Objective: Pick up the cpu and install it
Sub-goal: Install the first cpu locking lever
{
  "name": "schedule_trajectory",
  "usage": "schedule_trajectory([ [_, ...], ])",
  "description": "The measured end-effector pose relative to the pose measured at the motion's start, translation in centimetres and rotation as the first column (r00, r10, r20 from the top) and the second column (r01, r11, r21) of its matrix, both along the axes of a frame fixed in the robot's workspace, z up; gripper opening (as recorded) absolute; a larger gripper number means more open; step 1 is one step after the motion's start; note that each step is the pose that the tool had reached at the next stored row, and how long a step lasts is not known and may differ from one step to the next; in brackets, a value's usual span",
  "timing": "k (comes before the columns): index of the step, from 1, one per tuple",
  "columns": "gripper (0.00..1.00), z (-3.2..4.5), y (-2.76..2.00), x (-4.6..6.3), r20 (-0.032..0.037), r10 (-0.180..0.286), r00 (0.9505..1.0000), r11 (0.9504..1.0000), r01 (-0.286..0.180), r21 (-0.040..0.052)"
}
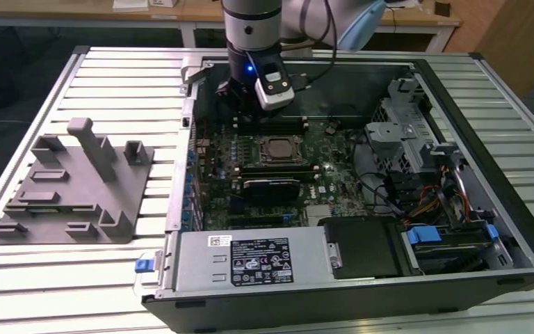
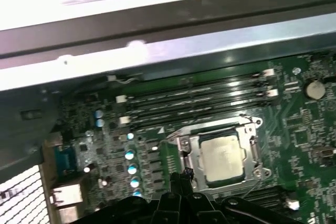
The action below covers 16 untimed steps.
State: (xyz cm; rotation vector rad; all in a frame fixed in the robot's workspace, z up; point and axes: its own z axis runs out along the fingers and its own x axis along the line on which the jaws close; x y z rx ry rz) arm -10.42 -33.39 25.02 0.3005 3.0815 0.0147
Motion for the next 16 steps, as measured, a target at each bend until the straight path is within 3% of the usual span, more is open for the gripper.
schedule_trajectory([
  [7,0.11,-0.01,-0.07,-1.4,0.0020,0.000,1.0000,1.0000,0.000,0.0031],
  [9,0.11,-0.01,-0.07,-1.5,0.0019,0.001,1.0000,0.9999,-0.001,0.0163],
  [11,0.11,-0.01,-0.07,-1.5,0.0009,0.003,1.0000,0.9991,-0.003,0.0420],
  [13,0.11,-0.01,-0.08,-1.6,0.0004,0.008,1.0000,0.9982,-0.008,0.0600],
  [16,0.11,-0.04,-0.08,-1.6,0.0005,0.021,0.9998,0.9975,-0.021,0.0678],
])
